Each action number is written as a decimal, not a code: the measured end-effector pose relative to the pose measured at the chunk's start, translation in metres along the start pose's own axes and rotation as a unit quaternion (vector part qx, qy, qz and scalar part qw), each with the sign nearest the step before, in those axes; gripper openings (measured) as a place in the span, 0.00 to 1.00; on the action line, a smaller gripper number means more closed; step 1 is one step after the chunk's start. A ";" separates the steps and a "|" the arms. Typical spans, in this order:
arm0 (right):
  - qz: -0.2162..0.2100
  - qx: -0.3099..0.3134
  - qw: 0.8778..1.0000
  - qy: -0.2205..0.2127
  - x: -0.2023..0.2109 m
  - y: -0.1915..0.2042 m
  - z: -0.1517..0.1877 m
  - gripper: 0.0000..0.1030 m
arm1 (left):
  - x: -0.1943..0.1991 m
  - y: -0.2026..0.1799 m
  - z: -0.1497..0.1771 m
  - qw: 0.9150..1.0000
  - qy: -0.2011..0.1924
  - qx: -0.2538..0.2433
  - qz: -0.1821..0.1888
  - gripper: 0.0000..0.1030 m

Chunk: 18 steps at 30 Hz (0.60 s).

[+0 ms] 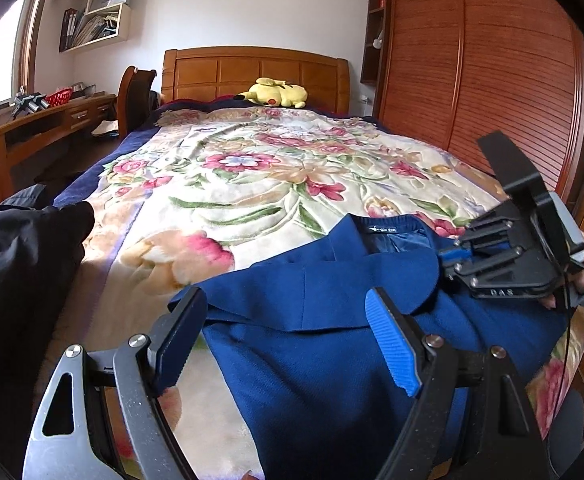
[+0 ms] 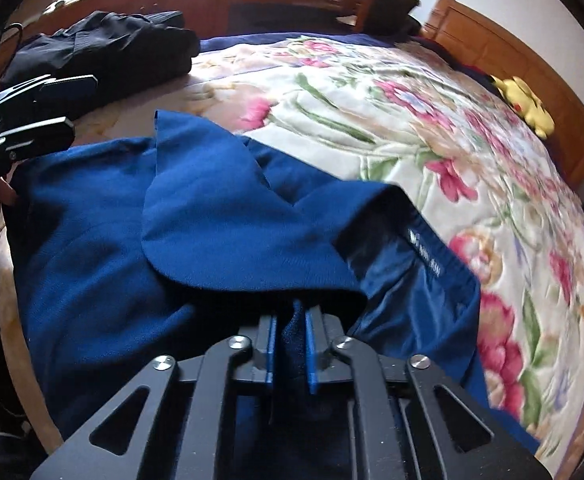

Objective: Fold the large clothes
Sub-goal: 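Lift the jacket edge with the right tool and fold it over the bundle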

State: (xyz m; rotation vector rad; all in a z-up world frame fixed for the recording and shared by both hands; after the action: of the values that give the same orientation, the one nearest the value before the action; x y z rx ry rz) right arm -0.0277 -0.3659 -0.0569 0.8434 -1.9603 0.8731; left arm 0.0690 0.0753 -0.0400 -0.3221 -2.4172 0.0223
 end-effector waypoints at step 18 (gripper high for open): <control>-0.010 -0.117 0.991 -0.072 0.022 -0.064 -0.025 0.06 | -0.007 0.002 0.003 1.000 0.009 0.003 -0.004 0.80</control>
State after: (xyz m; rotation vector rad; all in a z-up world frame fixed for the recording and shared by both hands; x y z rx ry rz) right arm 0.0234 -0.3848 -0.0101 0.8053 -2.1256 0.5698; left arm 0.0725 0.0757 -0.0469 -0.3071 -2.3996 0.0234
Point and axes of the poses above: each gripper's, at about its wrist camera, not at the fingertips, and x roughly against the way its jaws point, y to its left, z to its underside, the point moved 9 cm from there along -x, roughly the way its jaws point, and after that the axes turned 8 degrees about y, right-handed, at the moved point
